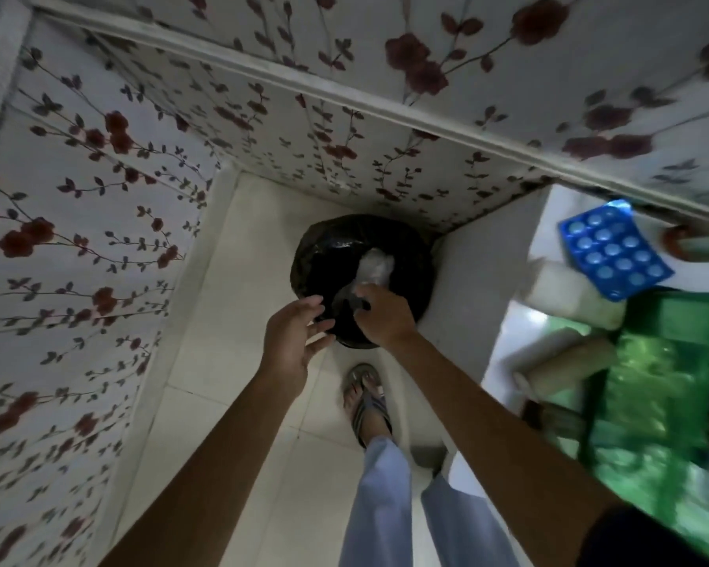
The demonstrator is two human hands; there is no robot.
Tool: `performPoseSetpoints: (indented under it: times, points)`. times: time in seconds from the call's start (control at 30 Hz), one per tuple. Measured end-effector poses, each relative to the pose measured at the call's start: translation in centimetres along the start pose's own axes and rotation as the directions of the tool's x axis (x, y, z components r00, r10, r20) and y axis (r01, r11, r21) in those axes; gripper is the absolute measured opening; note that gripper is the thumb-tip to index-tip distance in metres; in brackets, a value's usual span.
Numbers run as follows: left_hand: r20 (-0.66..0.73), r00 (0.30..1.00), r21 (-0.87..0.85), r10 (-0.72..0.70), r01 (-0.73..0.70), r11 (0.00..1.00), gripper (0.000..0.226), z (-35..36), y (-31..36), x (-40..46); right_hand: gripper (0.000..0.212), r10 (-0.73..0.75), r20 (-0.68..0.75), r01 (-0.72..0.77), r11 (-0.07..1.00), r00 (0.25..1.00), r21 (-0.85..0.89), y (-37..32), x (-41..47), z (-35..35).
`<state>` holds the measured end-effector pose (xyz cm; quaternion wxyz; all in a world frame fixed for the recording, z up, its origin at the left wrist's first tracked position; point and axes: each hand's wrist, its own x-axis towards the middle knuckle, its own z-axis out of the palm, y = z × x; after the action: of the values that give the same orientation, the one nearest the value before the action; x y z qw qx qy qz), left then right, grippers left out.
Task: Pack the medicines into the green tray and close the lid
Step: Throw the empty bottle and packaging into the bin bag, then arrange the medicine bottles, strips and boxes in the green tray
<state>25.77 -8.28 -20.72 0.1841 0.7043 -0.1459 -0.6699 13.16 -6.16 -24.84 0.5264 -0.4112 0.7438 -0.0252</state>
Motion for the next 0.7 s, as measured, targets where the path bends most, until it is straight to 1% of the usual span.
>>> performPoseSetpoints:
  times: [0.07, 0.2, 0.3, 0.37, 0.43, 0.5, 0.6, 0.63, 0.7]
  points:
    - [0.057, 0.998, 0.018, 0.035, -0.037, 0.999, 0.014, 1.1, 0.5, -2.4, 0.034, -0.037, -0.066, 0.046, 0.989, 0.997, 0.141, -0.4, -3.9, -1.9]
    - [0.175, 0.975, 0.091, 0.135, -0.153, 0.984, 0.015, 3.6, 0.6, -7.3, 0.027, -0.031, -0.182, 0.094, 0.932, 0.983, 0.351, 0.5, -12.4, -6.6]
    - [0.24, 0.945, 0.225, 0.222, -0.277, 0.934, 0.017, 5.4, -0.4, -10.5, 0.021, -0.167, -0.286, 0.259, 0.91, 0.944, 0.324, 1.8, -19.4, -10.4]
    - [0.287, 0.922, 0.328, 0.258, -0.348, 0.878, 0.016, 6.7, -1.6, -12.2, 0.02, -0.213, -0.365, 0.346, 0.871, 0.906, 0.35, 3.1, -23.8, -13.3]
    - [0.328, 0.889, 0.446, 0.318, -0.443, 0.778, 0.015, 8.2, -3.1, -13.7, 0.021, -0.155, -0.457, 0.361, 0.839, 0.876, 0.407, 5.3, -27.1, -15.9]
    - [0.363, 0.834, 0.552, 0.415, -0.552, 0.625, 0.018, 9.9, -4.4, -15.3, 0.02, -0.036, -0.543, 0.339, 0.815, 0.839, 0.469, 8.5, -29.2, -18.2]
    - [0.431, 0.733, 0.629, 0.526, -0.662, 0.407, 0.022, 12.6, -6.0, -17.2, 0.023, 0.14, -0.62, 0.294, 0.785, 0.772, 0.544, 13.9, -31.4, -20.7]
    - [0.444, 0.716, 0.66, 0.539, -0.668, 0.344, 0.024, 13.5, -6.7, -17.7, 0.024, 0.203, -0.642, 0.267, 0.787, 0.74, 0.557, 16.0, -32.2, -21.3]
    - [0.42, 0.739, 0.744, 0.527, -0.613, 0.266, 0.034, 14.4, -8.3, -17.9, 0.022, 0.332, -0.672, 0.191, 0.792, 0.661, 0.579, 20.0, -33.3, -21.7]
